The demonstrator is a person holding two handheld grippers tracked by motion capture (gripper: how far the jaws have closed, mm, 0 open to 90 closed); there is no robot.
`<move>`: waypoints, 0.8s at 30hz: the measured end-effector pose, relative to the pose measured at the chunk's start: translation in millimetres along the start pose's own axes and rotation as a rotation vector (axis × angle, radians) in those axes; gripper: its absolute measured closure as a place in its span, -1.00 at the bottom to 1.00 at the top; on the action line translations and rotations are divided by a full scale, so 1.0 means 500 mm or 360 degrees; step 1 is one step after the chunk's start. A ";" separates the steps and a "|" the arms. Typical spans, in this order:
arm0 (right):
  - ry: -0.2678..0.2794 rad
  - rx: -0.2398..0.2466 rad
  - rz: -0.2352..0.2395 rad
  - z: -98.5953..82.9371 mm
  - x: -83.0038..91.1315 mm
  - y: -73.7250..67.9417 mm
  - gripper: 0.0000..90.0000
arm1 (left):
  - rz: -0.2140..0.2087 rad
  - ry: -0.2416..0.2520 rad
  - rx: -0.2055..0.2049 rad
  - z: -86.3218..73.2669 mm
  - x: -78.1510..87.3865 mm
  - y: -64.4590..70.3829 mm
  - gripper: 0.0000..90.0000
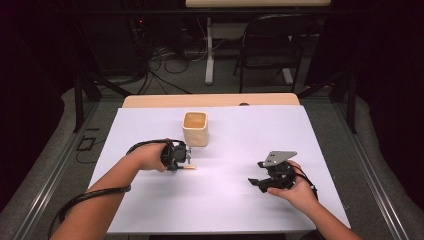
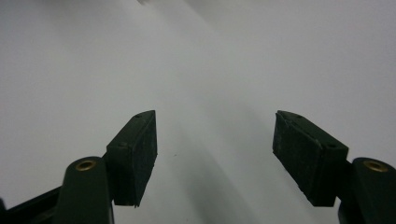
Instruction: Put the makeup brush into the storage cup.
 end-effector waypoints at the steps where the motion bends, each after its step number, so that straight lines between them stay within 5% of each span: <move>1: -0.0001 -0.0002 0.0002 0.000 0.000 0.000 -0.32 | 0.0018 0.0002 0.0006 0.000 0.003 -0.002 0.85; 16: -0.0004 0.0002 0.0001 0.004 0.000 -0.001 -0.32 | 0.0018 -0.0020 0.0155 -0.016 0.055 -0.002 0.85; 17: -0.0005 0.0005 0.0002 0.004 0.000 -0.002 -0.32 | 0.0057 -0.0007 0.0159 -0.015 0.056 -0.003 0.85; 18: -0.0006 0.0008 0.0002 0.004 0.000 -0.001 -0.32 | 0.0000 -0.0026 0.0170 -0.016 0.062 -0.002 0.85; 19: 0.0008 0.0007 -0.0004 0.005 -0.001 -0.001 -0.32 | 0.0043 -0.0007 0.0186 -0.015 0.062 -0.003 0.85; 24: -0.0005 0.0008 -0.0003 0.006 0.000 -0.002 -0.32 | 0.0037 0.0031 0.0219 -0.012 0.078 -0.002 0.85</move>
Point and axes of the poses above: each handheld gripper's, and its own axes: x roughly backward along the jaws, z roughly out of its top, y roughly to its right, the point moved 7 cm from there along -x, roughly forward along the jaws, and after that the axes turned 12 degrees about x, right-handed, at the moved point
